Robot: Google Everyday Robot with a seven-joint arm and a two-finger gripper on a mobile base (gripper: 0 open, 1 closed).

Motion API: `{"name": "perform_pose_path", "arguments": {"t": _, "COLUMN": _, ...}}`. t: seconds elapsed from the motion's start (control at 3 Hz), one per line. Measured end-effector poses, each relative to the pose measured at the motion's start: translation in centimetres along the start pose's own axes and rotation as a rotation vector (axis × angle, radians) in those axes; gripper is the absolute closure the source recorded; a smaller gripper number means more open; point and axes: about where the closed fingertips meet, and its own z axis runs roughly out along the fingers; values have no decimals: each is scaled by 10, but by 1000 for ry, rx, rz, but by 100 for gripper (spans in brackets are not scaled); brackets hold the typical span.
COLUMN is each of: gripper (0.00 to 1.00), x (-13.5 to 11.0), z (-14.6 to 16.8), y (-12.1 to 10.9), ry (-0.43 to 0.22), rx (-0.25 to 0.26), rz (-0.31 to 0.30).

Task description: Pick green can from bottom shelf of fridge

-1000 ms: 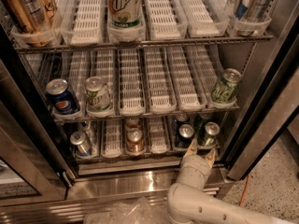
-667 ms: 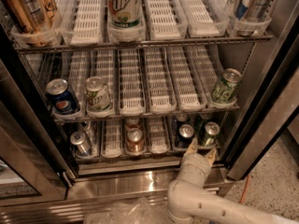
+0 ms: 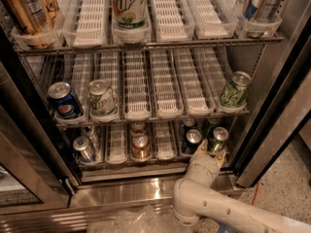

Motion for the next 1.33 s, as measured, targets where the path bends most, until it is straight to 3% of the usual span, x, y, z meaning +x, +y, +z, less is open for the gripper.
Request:
{"name": "perform_pose_path", "arguments": {"t": 1.0, "gripper": 38, "x": 2, "z": 28, "y": 12, "ry": 31, "rx": 44, "rz": 1}}
{"name": "perform_pose_path", "arguments": {"t": 1.33, "gripper": 41, "x": 5, "z": 51, "y": 10, "ry": 55, "rx": 112, "rz": -3}}
